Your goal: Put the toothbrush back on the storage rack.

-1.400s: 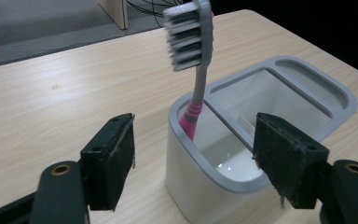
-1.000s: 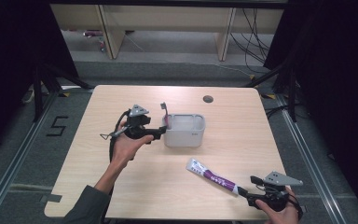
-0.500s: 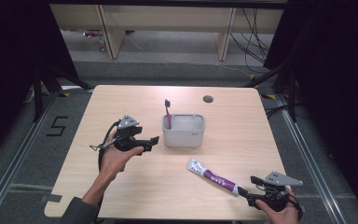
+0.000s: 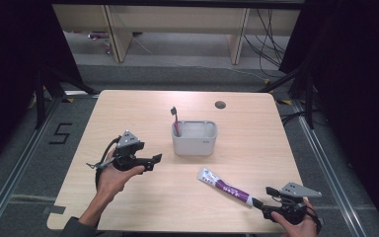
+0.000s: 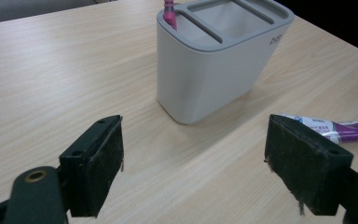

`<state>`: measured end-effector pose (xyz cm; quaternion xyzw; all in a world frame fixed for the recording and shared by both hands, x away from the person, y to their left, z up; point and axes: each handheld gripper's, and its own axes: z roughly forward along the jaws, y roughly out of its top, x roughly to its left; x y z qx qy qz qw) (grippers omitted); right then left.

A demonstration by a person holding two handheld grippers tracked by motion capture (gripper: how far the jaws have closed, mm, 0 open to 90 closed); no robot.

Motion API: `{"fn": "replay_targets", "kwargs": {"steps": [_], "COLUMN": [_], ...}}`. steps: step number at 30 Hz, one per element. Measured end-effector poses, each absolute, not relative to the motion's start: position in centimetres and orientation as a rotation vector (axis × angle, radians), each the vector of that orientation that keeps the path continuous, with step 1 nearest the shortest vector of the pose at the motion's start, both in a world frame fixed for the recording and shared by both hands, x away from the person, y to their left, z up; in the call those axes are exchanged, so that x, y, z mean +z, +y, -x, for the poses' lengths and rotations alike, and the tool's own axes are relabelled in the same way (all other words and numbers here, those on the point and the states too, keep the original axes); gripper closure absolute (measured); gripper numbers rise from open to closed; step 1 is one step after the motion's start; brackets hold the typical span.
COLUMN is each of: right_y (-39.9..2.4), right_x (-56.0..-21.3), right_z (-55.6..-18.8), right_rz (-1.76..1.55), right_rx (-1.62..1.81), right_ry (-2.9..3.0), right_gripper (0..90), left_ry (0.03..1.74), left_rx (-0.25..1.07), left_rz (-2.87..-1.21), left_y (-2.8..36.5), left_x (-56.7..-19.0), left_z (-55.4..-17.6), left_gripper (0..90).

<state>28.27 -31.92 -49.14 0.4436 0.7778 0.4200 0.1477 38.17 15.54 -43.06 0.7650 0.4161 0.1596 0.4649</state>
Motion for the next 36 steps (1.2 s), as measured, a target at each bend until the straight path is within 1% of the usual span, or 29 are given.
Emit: {"fn": "replay_targets", "kwargs": {"steps": [3,6,7,8,11,12,14,15,17,21,28,30,36], "right_y": [-31.8,-32.1,-31.9,-32.2,-32.2,-32.2,-31.9,-32.1,-32.1,-32.1,-31.8,-32.0,-31.9], "right_x": [-49.1,-49.1,-49.2,-49.0,-49.1,-49.1,-49.0,-49.1,-49.2,-49.2,-49.2,-49.3,-49.3], "right_z": [-28.0,-28.1,-28.0,-28.0,-28.1,-28.1,-27.9,-28.1,-28.0,-28.0,-27.9,-28.2,-28.0], "right_rz": [-1.327,-1.275,-1.318,-1.283,-1.281,-1.281,-1.336,-1.286,-1.298,-1.302,-1.299,-1.246,-1.281], "right_rx": [1.219,1.212,1.241,1.192,1.187,1.186,1.209,1.201,1.214,1.224,1.23,1.22,1.222], "right_ry": [2.242,2.231,2.23,2.238,2.237,2.24,2.245,2.239,2.238,2.237,2.253,2.251,2.246], "right_gripper": [28.0,28.0,28.0,28.0,28.0,28.0,28.0,28.0,28.0,27.9,28.0,27.9,27.9], "left_ry": [1.017,1.014,1.018,1.02,1.017,1.011,1.025,1.025,1.021,1.047,1.047,1.049,1.059], "left_rx": [0.387,0.406,0.405,0.399,0.396,0.401,0.387,0.387,0.382,0.378,0.394,0.404,0.404], "left_rz": [-1.892,-1.902,-1.9,-1.9,-1.9,-1.925,-1.923,-1.923,-1.962,-1.937,-1.989,-1.975,-1.989], "left_y": [15.9,16.4,16.5,16.6,16.8,17.1,17.3,17.3,17.8,18.3,19.6,19.9,20.7], "left_x": [-43.4,-43.7,-43.9,-44.1,-44.7,-44.9,-45.4,-45.4,-45.9,-46.6,-47.4,-47.6,-48.2], "left_z": [-37.7,-37.0,-36.8,-36.5,-35.8,-35.5,-34.8,-34.8,-34.0,-33.0,-31.4,-30.9,-29.7], "left_gripper": [19.2,19.2,19.2,19.2,19.1,19.2,19.2,19.2,19.1,19.2,19.2,19.2,19.1]}}
